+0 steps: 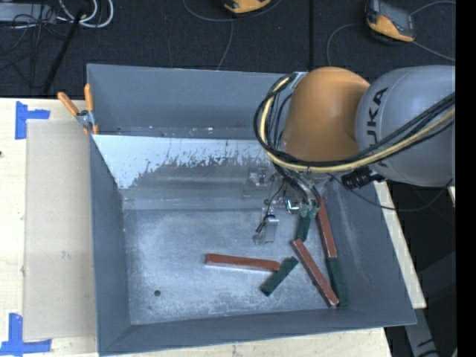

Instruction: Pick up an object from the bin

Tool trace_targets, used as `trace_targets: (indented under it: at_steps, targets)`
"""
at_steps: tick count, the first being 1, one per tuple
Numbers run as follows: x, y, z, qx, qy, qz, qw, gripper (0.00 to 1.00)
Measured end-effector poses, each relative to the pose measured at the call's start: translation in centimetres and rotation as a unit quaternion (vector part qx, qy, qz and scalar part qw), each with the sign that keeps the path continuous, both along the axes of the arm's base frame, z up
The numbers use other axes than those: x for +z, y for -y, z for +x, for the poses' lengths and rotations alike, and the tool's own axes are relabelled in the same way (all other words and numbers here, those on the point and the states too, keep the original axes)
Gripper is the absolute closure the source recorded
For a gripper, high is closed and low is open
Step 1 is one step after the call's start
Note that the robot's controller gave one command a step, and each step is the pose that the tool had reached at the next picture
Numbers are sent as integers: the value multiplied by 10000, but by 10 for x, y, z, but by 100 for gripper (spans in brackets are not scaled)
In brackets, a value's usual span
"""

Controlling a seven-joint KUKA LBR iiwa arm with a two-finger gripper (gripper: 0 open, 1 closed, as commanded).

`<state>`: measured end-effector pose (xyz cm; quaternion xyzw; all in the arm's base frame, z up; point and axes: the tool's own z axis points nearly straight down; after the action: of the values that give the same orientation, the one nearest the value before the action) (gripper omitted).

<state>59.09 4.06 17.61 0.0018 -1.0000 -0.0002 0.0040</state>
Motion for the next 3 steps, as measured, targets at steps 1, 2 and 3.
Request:
trace_targets:
  at_steps: [1,2,3]
  targets:
    - [-111,-10,-55,-641,-8,-5,9979,0]
    - [-76,-14,-60,-1000,43,0,9950,0]
    - [-77,-4,-79,-1401,18,-7,9901,0]
